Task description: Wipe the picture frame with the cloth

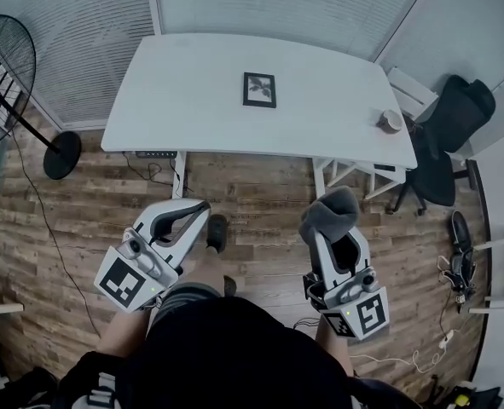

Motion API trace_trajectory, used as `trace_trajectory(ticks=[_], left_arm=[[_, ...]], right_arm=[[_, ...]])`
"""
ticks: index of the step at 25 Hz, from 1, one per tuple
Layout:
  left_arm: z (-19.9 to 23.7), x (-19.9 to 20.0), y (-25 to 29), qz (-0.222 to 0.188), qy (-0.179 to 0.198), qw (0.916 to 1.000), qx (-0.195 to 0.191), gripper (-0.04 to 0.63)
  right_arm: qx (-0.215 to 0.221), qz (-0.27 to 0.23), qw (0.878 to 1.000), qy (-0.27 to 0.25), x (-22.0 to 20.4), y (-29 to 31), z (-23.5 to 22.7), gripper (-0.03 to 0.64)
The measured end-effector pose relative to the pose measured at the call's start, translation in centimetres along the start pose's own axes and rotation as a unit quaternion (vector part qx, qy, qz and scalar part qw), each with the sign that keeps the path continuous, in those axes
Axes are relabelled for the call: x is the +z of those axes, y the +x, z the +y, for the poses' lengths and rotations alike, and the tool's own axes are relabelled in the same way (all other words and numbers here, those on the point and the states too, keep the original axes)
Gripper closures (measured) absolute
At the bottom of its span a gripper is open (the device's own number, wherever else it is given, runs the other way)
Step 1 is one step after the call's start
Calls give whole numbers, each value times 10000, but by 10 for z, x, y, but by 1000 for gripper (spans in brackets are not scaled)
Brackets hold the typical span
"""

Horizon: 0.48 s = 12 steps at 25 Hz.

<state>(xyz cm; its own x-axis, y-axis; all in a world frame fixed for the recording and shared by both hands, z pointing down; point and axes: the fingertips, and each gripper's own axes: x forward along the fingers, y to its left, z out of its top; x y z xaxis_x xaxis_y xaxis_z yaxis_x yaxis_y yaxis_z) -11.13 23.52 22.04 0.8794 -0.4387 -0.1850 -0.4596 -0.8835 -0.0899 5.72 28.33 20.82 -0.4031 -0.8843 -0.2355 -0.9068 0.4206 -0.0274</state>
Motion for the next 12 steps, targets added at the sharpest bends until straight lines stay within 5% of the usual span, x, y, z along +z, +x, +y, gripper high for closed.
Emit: trace_trajectory(ticks=[10, 12], left_arm=[[52, 6, 21, -506, -90, 9985, 174, 578], [60, 12, 29, -677, -42, 9977, -13, 476]], right_arm=[[-165, 82, 9996, -210, -8, 38, -30, 495], [-184, 77, 9996, -220, -10, 50, -39, 495]])
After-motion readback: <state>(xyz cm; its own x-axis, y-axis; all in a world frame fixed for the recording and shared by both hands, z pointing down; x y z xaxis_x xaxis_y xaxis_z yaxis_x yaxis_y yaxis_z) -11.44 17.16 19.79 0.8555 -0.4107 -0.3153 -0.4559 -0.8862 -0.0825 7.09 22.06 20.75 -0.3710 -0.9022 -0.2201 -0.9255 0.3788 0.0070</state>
